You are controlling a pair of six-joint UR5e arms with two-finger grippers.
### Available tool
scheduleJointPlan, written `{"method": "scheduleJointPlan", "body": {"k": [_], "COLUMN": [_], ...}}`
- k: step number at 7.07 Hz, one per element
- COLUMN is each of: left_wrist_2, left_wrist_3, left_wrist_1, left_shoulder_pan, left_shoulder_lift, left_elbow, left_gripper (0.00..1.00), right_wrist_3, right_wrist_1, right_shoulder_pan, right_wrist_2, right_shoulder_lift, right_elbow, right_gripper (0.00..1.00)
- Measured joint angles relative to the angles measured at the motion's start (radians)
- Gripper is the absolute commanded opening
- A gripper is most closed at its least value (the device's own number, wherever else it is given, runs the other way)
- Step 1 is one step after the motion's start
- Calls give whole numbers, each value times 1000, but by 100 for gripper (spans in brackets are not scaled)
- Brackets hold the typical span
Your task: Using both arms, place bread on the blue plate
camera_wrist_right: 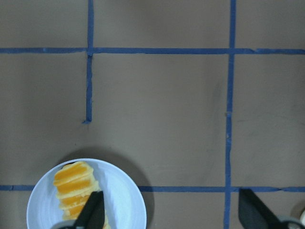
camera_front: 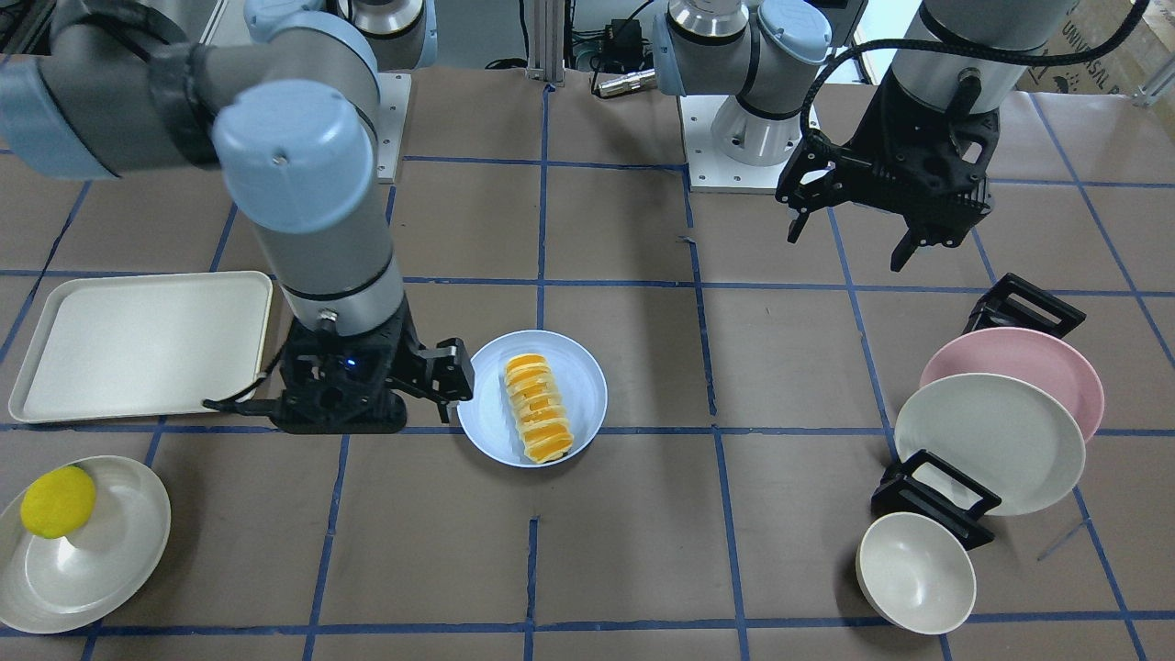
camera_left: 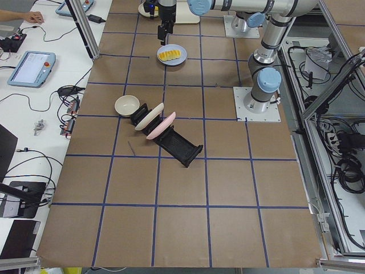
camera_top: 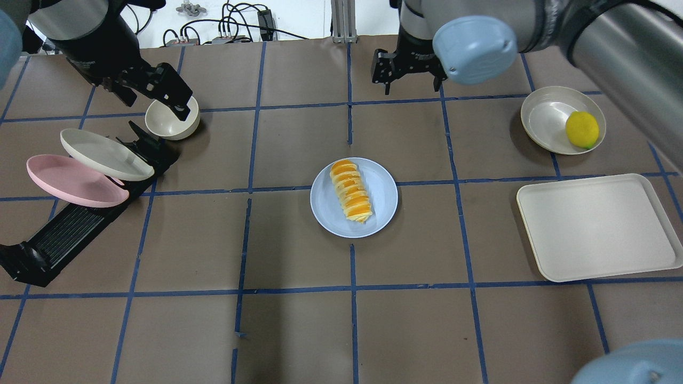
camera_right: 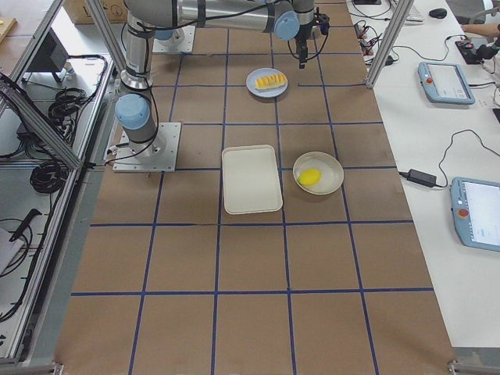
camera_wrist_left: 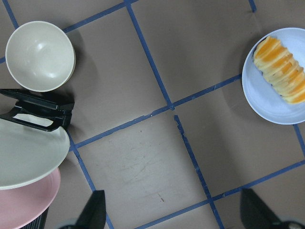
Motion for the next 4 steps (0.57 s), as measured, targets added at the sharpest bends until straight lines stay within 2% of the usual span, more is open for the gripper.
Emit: {"method": "scheduleJointPlan", "body": {"k": [3, 4], "left_wrist_2": [-1, -5], "left_wrist_3": [-197, -246], "left_wrist_1": [1, 1], "left_shoulder_pan": [-22, -22], "left_shoulder_lift": [14, 15], "left_elbow": [-14, -17], "left_gripper": [100, 100], "right_wrist_3": [-134, -165], "right_wrist_1": [-47, -22], "right_shoulder_pan": [-77, -98], "right_wrist_2": [-8, -16], "right_shoulder_lift": [-98, -126], "right_elbow": [-14, -21], "right_gripper": [100, 100]}}
